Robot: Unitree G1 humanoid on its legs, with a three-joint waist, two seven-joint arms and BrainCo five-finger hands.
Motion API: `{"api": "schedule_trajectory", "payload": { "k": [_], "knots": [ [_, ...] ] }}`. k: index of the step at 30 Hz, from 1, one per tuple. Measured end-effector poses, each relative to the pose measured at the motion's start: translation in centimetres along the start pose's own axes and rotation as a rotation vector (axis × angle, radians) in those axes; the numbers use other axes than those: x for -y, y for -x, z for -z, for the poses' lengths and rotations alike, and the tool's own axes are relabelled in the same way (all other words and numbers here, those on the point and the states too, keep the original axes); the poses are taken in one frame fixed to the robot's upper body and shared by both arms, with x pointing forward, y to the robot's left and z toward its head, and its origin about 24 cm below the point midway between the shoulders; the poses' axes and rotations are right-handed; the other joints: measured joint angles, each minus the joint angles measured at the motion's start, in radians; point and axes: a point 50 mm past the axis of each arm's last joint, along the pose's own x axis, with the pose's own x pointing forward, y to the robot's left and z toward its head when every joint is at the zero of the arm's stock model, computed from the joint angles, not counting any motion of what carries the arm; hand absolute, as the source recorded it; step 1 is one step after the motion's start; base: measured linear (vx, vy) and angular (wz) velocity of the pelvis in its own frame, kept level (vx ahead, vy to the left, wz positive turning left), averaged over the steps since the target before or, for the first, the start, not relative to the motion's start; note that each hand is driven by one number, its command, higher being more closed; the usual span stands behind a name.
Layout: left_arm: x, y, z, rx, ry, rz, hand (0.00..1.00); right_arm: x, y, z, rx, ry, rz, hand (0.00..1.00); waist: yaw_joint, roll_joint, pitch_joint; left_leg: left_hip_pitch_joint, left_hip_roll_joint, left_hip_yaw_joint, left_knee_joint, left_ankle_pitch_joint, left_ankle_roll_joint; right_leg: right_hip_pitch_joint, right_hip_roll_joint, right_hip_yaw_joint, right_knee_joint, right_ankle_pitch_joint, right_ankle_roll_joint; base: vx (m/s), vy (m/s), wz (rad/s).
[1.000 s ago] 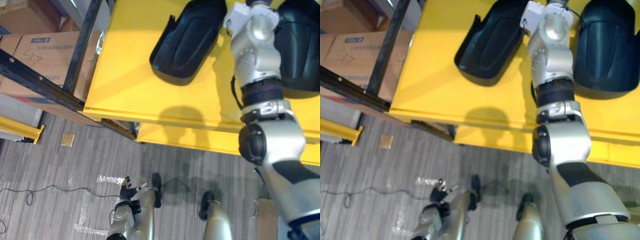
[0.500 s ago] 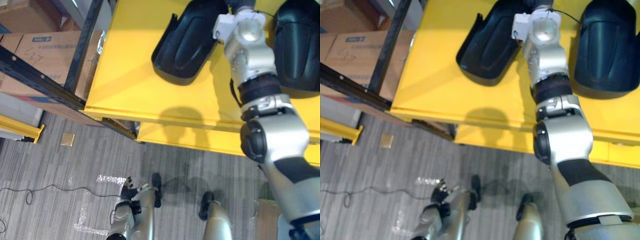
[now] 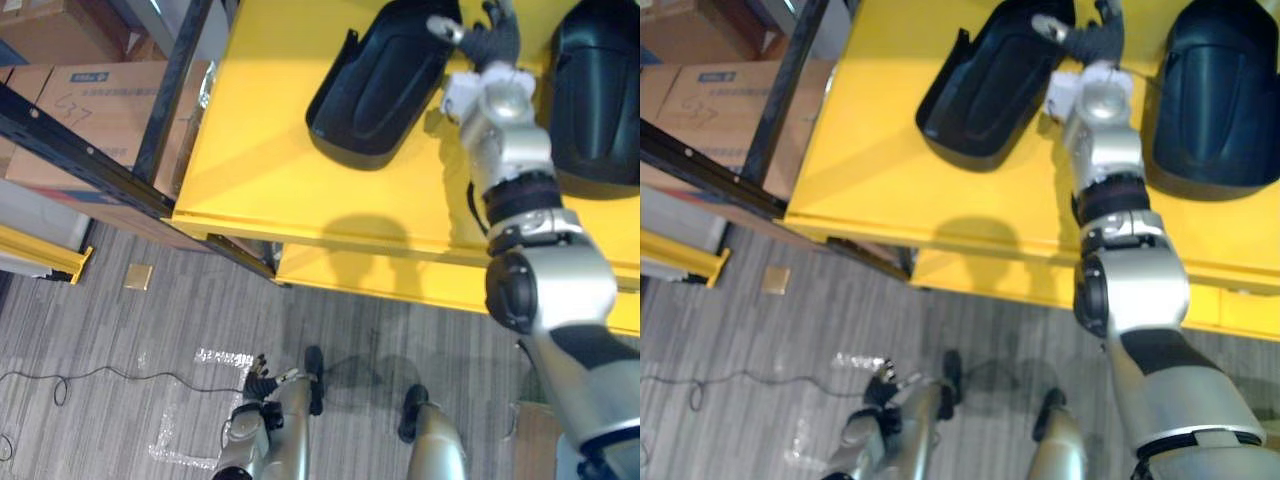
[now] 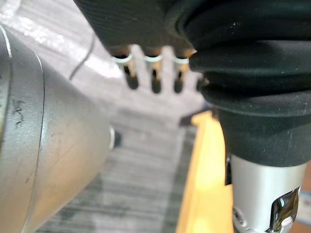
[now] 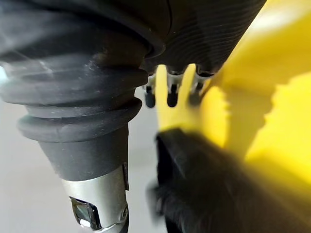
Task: Walk over and take plastic housings, then place them on the shelf
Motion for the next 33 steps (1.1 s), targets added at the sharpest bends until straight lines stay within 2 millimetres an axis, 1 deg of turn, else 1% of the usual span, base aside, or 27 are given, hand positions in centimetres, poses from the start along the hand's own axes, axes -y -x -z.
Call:
{"api": "schedule_trajectory", "payload": {
  "k": [5,9,16,19,25,33],
  "knots": [
    [-0.1,0.0,0.1,-0.006,-0.008,-0.002,0.0,0.9,0.3,0.8,0.016,-0.027,0.02,0.0,0.002,0.0,0.0,0.0,-0.002,-0.003,0.004,-0.003,0.003,0.0,-0.004,-0.002,0.01,-0.005,0.0,0.0,-0.002,0.01],
    [-0.3,0.0,0.1,-0.005,-0.014,-0.006,0.0,1.0,0.9,1.7,0.043,-0.039,0.012,0.0,0.001,0.0,0.0,0.0,-0.002,0.001,0.008,-0.005,0.006,0.0,-0.007,-0.001,0.014,-0.008,0.003,0.0,0.0,0.0],
    [-0.5,0.0,0.1,-0.004,-0.015,-0.017,0.0,-0.2,2.0,2.9,0.077,-0.078,-0.045,0.0,-0.003,0.0,0.0,0.004,-0.002,0.01,0.01,-0.005,0.006,-0.008,-0.009,0.008,0.019,-0.011,0.009,0.0,-0.006,-0.02],
    [-0.5,0.0,0.1,-0.004,-0.015,-0.018,0.0,-0.9,2.2,2.8,0.083,-0.112,-0.063,0.0,-0.003,0.0,-0.001,0.001,-0.002,0.013,0.011,-0.005,0.005,-0.018,-0.01,0.014,0.024,-0.013,0.012,0.0,-0.005,-0.01],
    [-0.5,0.0,0.1,-0.004,-0.016,-0.018,0.0,-1.6,2.6,3.1,0.094,-0.125,-0.092,0.0,-0.003,-0.001,-0.001,0.002,-0.001,0.012,0.008,-0.003,0.003,-0.018,-0.009,0.013,0.024,-0.013,0.012,0.0,0.0,0.0],
    [-0.5,0.0,0.1,-0.004,-0.017,-0.021,0.0,-3.2,3.1,3.3,0.093,-0.111,-0.144,0.0,-0.001,-0.002,-0.005,0.002,-0.004,0.009,-0.004,0.005,0.001,-0.017,-0.009,0.008,0.026,-0.013,0.012,0.0,-0.004,0.01]
  ]
}}
